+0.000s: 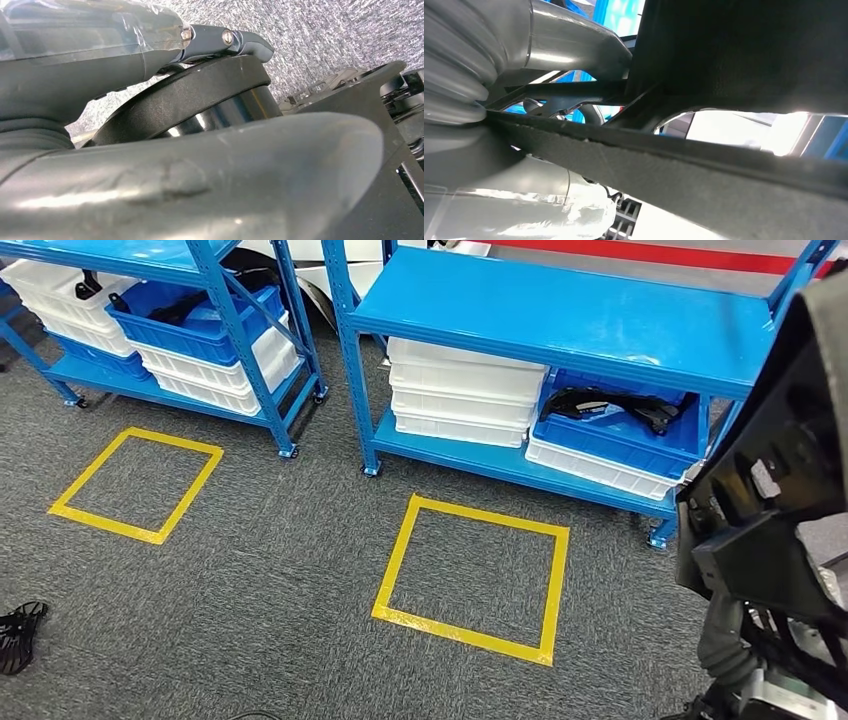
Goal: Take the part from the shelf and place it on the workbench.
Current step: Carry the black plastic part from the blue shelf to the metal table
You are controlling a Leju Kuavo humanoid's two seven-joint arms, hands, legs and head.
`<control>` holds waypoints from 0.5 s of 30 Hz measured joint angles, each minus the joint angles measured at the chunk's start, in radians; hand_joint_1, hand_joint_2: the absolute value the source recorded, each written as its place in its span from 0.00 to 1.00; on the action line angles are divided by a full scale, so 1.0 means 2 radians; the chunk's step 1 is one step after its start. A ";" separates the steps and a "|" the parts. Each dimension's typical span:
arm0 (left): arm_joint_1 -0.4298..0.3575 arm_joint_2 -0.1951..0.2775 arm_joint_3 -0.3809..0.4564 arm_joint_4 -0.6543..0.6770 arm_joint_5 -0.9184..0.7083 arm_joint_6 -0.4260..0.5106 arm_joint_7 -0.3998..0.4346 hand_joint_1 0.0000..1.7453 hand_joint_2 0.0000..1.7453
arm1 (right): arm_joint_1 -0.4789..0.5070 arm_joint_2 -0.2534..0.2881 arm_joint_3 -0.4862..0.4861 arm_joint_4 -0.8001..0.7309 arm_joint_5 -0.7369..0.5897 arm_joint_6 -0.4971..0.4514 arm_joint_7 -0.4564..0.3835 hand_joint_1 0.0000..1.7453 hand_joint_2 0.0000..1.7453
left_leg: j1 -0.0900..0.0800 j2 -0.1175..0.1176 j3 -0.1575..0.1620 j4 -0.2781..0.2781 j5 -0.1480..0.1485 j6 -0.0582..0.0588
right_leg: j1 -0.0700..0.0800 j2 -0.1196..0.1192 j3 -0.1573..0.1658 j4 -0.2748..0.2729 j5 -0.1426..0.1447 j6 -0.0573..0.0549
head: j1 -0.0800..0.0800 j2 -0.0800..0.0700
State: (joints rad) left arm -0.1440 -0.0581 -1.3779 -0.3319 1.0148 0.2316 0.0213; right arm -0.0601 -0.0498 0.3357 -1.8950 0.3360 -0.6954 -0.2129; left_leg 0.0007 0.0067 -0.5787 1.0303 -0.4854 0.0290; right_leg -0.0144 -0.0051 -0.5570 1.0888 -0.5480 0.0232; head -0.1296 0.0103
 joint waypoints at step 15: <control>0.000 0.000 0.000 0.000 -0.003 0.005 0.005 1.00 0.50 | 0.004 0.001 -0.002 0.000 -0.002 0.000 -0.004 1.00 1.00 | 0.000 -0.002 -0.006 0.052 -0.023 -0.018 | 0.005 0.000 0.004 -0.036 0.018 -0.022 | -0.007 0.000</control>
State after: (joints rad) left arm -0.1435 -0.0576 -1.3780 -0.3319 1.0098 0.2420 0.0304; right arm -0.0514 -0.0477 0.3311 -1.8944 0.3327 -0.6953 -0.2201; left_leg 0.0006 0.0021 -0.5915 1.1338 -0.5307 -0.0067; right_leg -0.0046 -0.0052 -0.5486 1.0168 -0.5112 -0.0208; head -0.1438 0.0103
